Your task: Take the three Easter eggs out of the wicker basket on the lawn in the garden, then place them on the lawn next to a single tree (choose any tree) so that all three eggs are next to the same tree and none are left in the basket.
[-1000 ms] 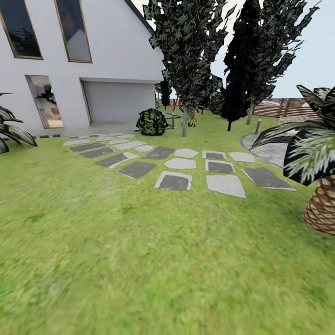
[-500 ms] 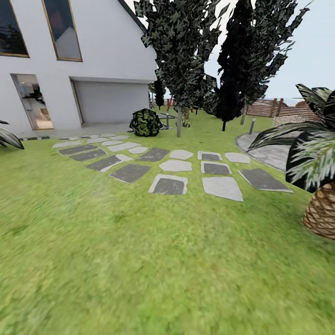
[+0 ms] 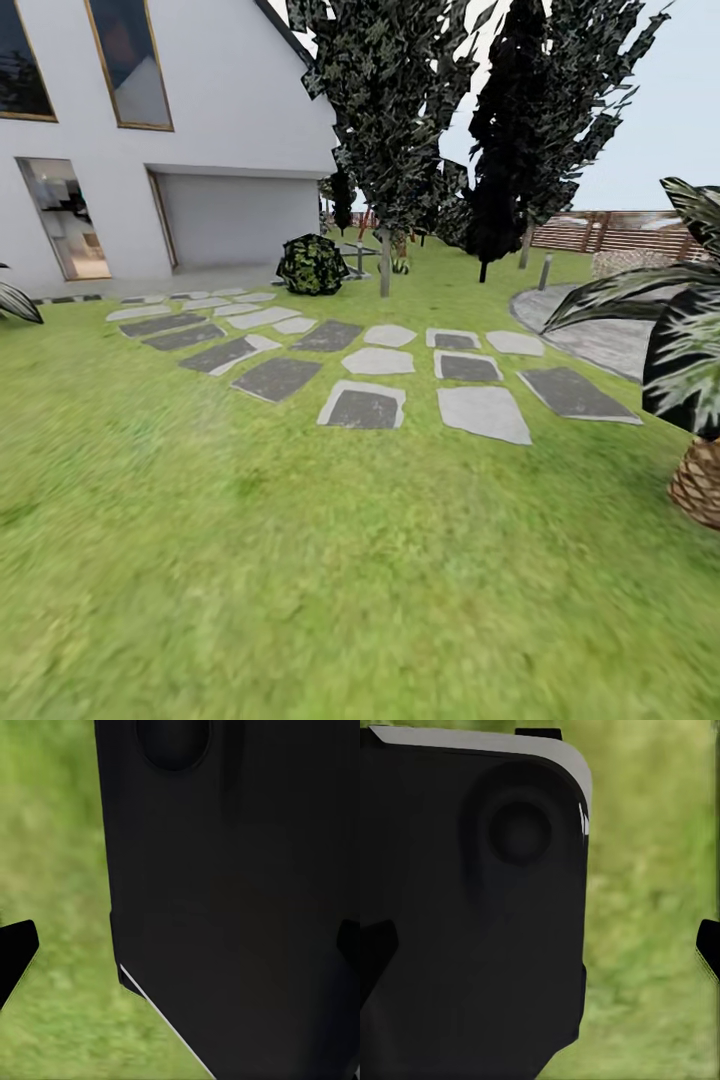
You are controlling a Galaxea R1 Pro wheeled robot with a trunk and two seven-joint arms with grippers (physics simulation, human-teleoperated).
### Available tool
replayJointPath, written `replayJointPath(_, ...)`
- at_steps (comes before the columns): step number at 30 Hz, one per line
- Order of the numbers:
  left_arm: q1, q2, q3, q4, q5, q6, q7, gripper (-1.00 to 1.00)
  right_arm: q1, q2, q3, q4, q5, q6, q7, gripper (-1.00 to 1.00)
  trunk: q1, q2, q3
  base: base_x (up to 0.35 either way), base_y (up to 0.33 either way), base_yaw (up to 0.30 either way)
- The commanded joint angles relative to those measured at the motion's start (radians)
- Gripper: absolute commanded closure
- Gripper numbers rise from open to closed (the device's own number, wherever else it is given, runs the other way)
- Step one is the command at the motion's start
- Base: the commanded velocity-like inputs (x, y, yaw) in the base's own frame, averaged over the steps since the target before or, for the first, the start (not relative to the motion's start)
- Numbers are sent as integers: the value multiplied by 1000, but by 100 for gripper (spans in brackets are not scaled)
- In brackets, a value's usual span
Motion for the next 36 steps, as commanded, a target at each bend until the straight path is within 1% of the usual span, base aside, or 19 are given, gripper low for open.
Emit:
replayJointPath(1,1,0,0,-2,0,0,0,-100,-1,0,0,0,0,-1,0,-100,1,0,-1,342,0,0)
replayJointPath(9,1,0,0,-2,0,1,0,-100,-1,0,1,0,0,-1,0,-100,1,0,-1,342,0,-15)
replayJointPath(17,1,0,0,-2,0,1,1,-100,-1,0,1,0,0,-1,0,-100,1,0,-2,342,0,-174)
replayJointPath(36,1,0,0,-2,0,1,0,-100,-1,0,1,0,0,-1,0,-100,1,0,-2,342,0,-5)
